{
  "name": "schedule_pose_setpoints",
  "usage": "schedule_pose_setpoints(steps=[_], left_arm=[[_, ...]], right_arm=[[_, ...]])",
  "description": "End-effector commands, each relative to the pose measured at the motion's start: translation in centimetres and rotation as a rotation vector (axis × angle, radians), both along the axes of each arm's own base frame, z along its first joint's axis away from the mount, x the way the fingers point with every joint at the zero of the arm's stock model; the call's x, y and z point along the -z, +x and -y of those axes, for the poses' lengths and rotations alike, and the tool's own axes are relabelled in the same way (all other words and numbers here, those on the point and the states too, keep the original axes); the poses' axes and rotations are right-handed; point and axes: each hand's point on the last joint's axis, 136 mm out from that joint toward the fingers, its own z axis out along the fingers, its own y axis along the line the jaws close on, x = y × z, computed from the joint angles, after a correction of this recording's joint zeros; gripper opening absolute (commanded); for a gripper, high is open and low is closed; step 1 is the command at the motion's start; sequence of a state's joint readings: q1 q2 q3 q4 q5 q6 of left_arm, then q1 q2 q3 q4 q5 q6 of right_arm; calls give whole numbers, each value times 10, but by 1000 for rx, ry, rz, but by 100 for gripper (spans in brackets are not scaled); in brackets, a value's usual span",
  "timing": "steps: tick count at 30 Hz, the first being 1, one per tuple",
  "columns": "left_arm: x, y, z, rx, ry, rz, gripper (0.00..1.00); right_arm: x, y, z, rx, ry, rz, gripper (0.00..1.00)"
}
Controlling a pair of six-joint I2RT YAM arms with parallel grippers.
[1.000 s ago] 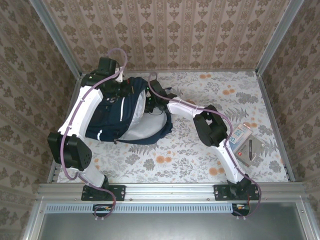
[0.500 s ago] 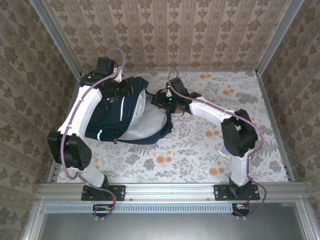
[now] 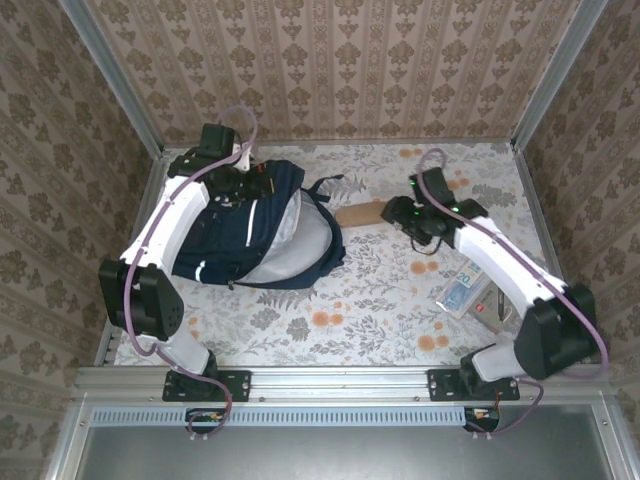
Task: Pack books, pencil case, and school supplies into a backpack
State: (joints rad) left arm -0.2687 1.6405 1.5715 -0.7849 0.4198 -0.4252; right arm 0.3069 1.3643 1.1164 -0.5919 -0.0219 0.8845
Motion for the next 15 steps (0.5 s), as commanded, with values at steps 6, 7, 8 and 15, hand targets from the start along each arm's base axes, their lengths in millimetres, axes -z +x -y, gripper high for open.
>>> schedule_pose_setpoints(steps=[6,7,8,15], left_arm=[[-33,-1,8,33,-50,100,0],[-33,-1,8,33,-53,99,0],[-32,-1,9,38,-63,95,0],[-24,-3,15,61,-72,72,0]], right_arm=[[47,-58,97,203,-176,-187,77],[55,-63,107,225,-200,-217,78],[62,-66,117,238,-219,-238,78],[96,-69,150,284,-252,-352,81]])
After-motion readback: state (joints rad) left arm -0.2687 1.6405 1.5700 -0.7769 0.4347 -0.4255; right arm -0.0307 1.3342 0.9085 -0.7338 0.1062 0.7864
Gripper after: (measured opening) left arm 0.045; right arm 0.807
